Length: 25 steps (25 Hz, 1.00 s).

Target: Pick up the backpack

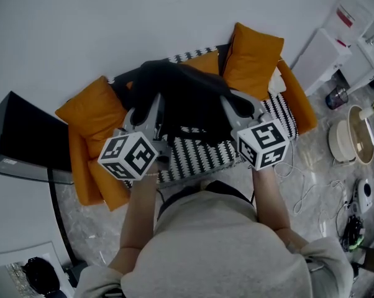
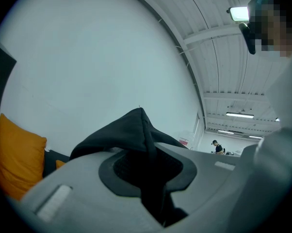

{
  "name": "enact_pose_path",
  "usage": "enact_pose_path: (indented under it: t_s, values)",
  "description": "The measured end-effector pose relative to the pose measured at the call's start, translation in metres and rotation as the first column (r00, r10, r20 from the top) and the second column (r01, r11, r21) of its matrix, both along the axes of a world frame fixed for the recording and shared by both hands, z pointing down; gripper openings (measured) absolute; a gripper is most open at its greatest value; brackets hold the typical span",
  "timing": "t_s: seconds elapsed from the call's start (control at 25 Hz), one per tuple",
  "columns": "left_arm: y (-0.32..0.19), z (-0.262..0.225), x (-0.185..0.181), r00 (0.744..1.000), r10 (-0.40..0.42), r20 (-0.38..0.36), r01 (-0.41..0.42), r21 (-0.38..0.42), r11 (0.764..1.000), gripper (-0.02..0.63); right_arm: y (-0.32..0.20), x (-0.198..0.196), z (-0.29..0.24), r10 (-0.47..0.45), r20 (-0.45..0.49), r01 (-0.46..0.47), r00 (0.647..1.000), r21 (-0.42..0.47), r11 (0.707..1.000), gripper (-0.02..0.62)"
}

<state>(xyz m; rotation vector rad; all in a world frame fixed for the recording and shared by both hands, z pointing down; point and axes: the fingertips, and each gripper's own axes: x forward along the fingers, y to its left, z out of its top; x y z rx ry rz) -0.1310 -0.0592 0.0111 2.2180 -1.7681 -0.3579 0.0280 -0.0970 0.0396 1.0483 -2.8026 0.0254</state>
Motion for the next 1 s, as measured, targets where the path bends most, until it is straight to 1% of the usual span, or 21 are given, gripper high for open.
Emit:
enact_pose_path:
  t_s: [0.52, 0.72, 1.0]
  values:
    - [-0.016, 0.011, 0.006, 1.0, 0.016, -0.005, -0.016, -0.028, 0.999, 0.075, -0.015, 0.004, 0.007, 0.005, -0.033, -0.005, 0.999, -0.022, 1.0, 0.017]
    - [-0.018, 0.008, 0.008, 1.0, 0.028, -0.006, -0.028, -0.018, 0.999, 0.075, -0.018, 0.005, 0.002, 0.017, -0.026, -0.017, 1.0, -0.016, 1.0, 0.017]
    - [-0.017, 0.007, 0.008, 1.0, 0.019, -0.02, -0.019, 0.004, 1.0, 0.075, -0.018, 0.002, 0.004, 0.011, -0.031, -0.011, 0.999, -0.018, 1.0, 0.017]
